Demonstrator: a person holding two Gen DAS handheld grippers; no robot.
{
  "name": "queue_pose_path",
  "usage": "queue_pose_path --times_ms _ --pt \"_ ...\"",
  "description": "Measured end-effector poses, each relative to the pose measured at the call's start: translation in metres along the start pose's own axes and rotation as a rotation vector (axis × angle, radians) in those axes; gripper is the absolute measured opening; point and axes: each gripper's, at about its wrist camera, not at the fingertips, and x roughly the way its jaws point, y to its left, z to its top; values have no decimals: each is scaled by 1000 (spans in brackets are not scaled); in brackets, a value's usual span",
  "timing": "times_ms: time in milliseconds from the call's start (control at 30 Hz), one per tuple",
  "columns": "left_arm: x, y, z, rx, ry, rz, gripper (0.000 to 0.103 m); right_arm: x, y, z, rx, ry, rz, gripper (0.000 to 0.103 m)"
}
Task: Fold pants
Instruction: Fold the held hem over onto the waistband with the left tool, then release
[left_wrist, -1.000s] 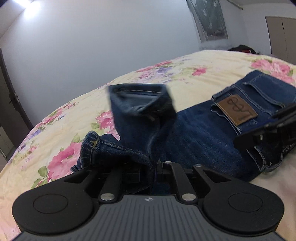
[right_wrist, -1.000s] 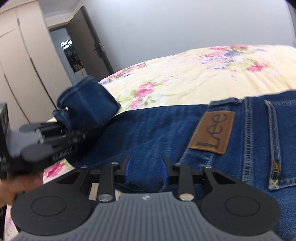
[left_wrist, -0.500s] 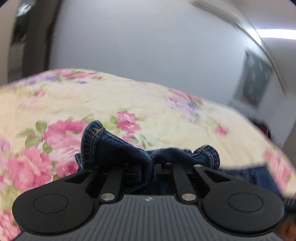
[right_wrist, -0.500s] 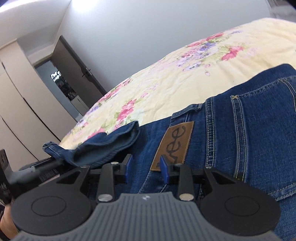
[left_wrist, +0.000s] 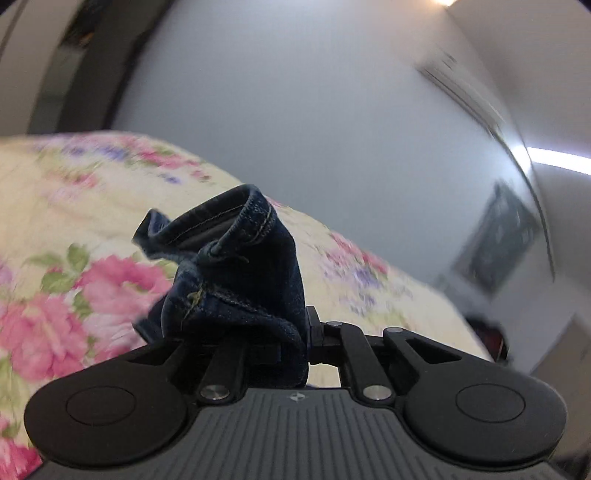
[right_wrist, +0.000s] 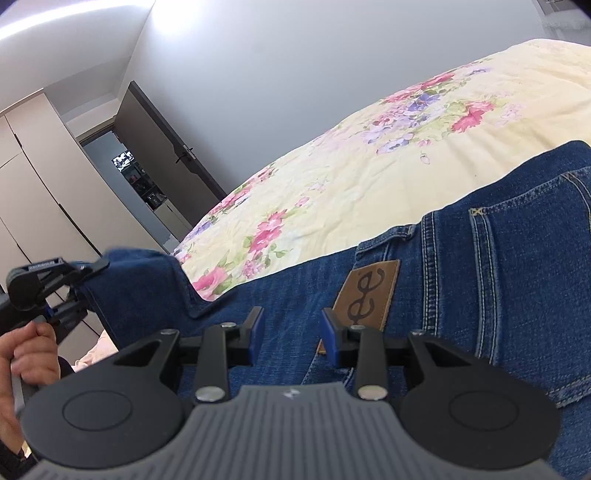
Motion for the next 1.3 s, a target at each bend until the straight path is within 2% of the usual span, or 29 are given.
queue_pose_path --times_ms 67,133,167,233,300,367,467,567,633,700,800,900,1000,1100,1133,1167,1200,1233,1300 --pt "18 -53 -30 309 68 6 12 -4 -2 1 8 -19 -14 31" --pt "42 -87 -66 547 176 38 15 -10 -6 4 21 -49 -31 31" --pt "53 -98 -87 645 233 59 16 -12 -8 6 29 -63 -38 31" --pt "68 -107 -120 762 323 76 19 -15 -15 9 50 -83 -51 31" --pt "73 -106 -140 814 373 89 23 -17 -22 11 75 -87 -54 31" --pt "68 -103 -145 818 360 87 25 -15 -29 12 99 -76 -50 31" --pt "61 -95 -139 795 353 48 39 -6 -31 8 119 -37 -22 31" --pt "48 -96 -140 839 338 -22 54 1 -22 4 69 -11 2 31" --pt "41 -98 -145 875 335 -39 55 4 -12 2 8 -7 17 33" --pt "31 -94 -145 855 329 -57 55 7 -2 0 -38 -1 48 37" --pt "15 -75 -136 724 323 -71 55 15 15 0 -83 10 133 42" --pt "-6 -49 -125 611 316 -36 55 27 52 -6 -237 38 174 53" --pt "-27 -21 -113 489 310 23 55 43 88 -20 -407 68 154 56" --pt "-42 5 -103 366 296 67 56 63 109 -37 -531 109 63 56" --pt "-45 12 -101 336 287 90 56 69 112 -42 -564 115 32 47" --pt "-46 17 -98 316 271 124 56 75 112 -45 -591 124 0 20" --pt "-47 20 -96 307 247 177 56 77 110 -46 -605 117 -34 7" --pt "-48 22 -93 294 227 233 56 74 107 -43 -585 86 -54 4" --pt "-48 30 -85 217 199 284 56 65 83 -22 -400 24 -77 4"
